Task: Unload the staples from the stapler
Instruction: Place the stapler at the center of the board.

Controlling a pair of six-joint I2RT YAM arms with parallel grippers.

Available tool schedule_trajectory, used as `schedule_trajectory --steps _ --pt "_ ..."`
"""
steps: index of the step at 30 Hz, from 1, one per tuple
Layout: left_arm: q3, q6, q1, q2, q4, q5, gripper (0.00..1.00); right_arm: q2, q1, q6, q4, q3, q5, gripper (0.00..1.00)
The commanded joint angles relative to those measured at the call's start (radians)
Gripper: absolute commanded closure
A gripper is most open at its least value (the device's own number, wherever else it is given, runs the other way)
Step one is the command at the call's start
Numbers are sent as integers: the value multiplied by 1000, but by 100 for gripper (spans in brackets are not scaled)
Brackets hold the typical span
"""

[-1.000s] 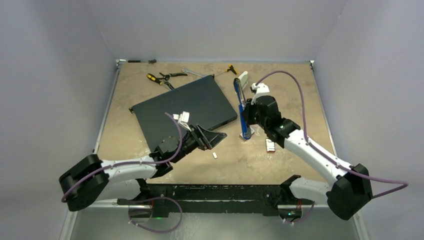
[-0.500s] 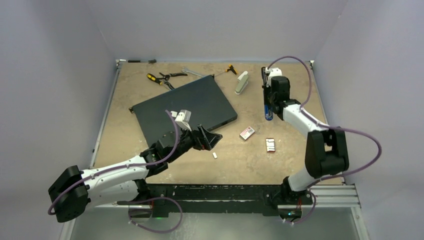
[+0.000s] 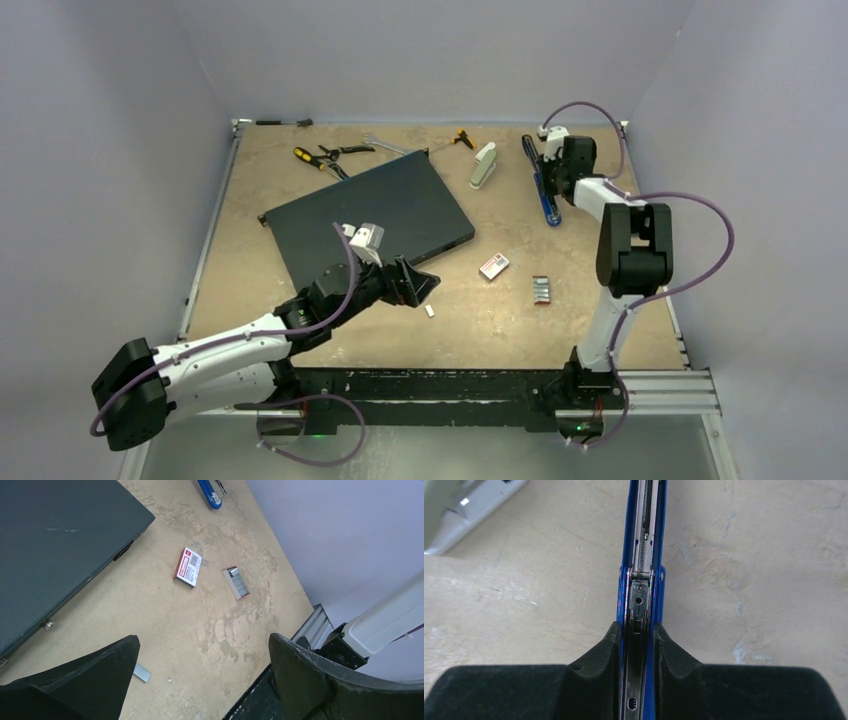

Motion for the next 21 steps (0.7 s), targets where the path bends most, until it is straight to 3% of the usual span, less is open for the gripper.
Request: schedule_trajectory --steps 1,6,10,14,21 --pt "46 53 8 0 -49 -24 0 35 4 -42 31 72 -69 100" --pt "67 84 9 12 -93 -75 0 68 4 -43 31 66 -50 94" --pt "87 123 9 28 -111 -135 0 57 4 -30 28 63 -31 71" --pt "131 202 9 71 -95 -192 0 7 4 4 20 61 -5 57" --pt "381 334 35 309 -106 -187 0 -142 4 214 42 22 18 41"
